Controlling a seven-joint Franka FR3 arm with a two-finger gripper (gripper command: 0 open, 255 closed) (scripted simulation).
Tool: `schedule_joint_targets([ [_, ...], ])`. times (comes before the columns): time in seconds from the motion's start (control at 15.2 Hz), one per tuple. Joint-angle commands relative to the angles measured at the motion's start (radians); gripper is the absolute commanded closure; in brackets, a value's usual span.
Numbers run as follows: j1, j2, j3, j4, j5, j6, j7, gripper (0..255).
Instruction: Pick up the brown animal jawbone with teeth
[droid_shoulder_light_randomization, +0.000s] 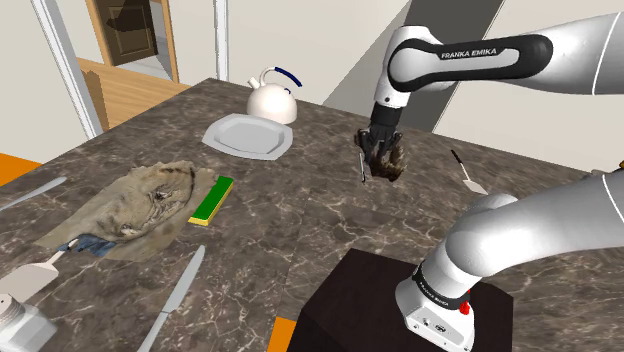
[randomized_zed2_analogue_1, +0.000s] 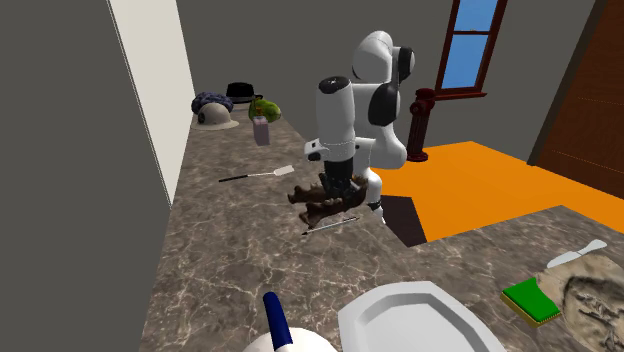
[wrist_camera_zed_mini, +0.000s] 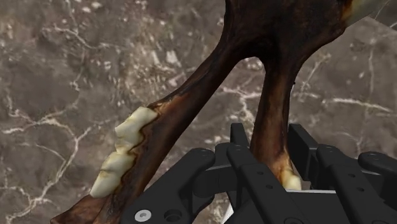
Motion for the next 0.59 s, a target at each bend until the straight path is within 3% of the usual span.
schedule_joint_targets([
  [0.0,0.0,-0.007,0.001,0.024,0.0,-0.031,0.001,255],
  [0.53,0.001,-0.018,0.006,0.099,0.003,-0.117,0.005,255],
])
